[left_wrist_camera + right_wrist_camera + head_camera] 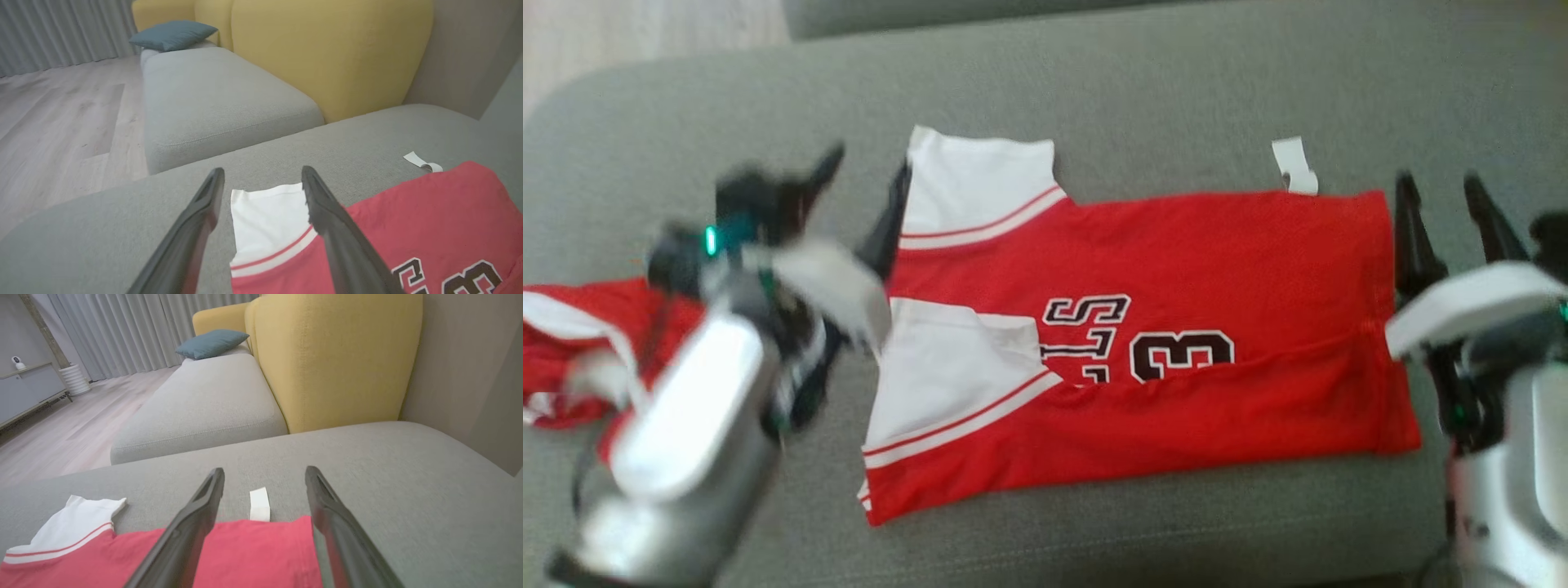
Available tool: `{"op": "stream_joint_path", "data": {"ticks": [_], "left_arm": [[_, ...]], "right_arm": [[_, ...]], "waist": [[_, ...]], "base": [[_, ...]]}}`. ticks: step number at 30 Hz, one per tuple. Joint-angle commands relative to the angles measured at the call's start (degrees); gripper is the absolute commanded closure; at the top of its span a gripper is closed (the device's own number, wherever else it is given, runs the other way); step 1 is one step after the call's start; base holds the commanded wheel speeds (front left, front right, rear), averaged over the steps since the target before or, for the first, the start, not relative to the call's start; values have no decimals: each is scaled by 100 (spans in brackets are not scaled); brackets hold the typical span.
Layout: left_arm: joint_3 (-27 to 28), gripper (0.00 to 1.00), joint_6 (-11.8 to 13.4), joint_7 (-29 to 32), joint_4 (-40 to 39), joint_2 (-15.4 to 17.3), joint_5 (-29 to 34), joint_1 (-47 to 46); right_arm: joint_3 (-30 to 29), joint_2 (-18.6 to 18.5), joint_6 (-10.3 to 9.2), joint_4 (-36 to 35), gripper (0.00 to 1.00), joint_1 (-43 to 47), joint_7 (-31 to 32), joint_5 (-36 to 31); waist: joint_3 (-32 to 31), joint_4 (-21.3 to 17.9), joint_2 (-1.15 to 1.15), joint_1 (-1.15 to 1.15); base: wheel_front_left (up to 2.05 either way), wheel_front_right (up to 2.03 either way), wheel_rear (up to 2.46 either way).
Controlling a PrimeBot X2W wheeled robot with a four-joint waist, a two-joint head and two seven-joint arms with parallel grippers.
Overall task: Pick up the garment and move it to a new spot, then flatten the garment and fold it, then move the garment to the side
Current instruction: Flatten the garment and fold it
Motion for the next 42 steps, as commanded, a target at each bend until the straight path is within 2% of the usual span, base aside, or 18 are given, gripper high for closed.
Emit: {"op": "stream_joint_path", "data": {"ticks": [1,6,8,11,15,24,32,37,38,39,42], "left_arm": [[215,0,-204,246,43,203,-48,-661],[136,0,-972,1247,1071,291,-434,-1825],[55,0,-1160,1586,1496,384,-480,-2212],[-67,0,-1316,1925,2059,492,-566,-2630],[-279,0,-1398,2119,2611,634,-611,-3028],[-705,0,-1422,1766,3447,863,-302,-3577],[-1218,0,-1426,1755,3821,792,-698,-3748],[-1486,0,-1426,1974,3961,767,-1085,-3824],[-1546,72,-1426,2003,3953,764,-1152,-3850],[-1586,100,-1426,1998,3935,750,-1215,-3875],[-1577,100,-1426,1852,3923,718,-1464,-3930]], "right_arm": [[236,-46,37,-196,0,-424,-100,-54],[472,-36,37,-137,0,-1017,-227,-84],[567,-31,37,-104,0,-1228,-261,-84],[711,-23,37,-58,0,-1481,-320,-72],[857,-14,37,-53,0,-1698,-379,-46],[971,-6,37,-70,0,-1832,-442,9],[896,-4,37,21,0,-1878,-472,-14],[858,-3,37,13,0,-1975,-468,-22],[844,-3,37,7,0,-1984,-467,-32],[825,-3,37,4,0,-1987,-466,-45],[747,-3,37,23,0,-1977,-457,-105]], "waist": [[356,-197,0,0],[845,-507,0,0],[1016,-645,0,0],[1223,-832,0,0],[1471,-1030,0,0],[1763,-1250,0,0],[1833,-1253,0,0],[1873,-1233,0,0],[1880,-1216,0,0],[1877,-1192,0,0],[1841,-1100,0,0]], "base": [[0,0,0],[0,0,0],[0,0,0],[0,0,0],[0,0,0],[0,0,0],[0,0,0],[0,0,0],[0,0,0],[0,0,0],[0,0,0]]}}
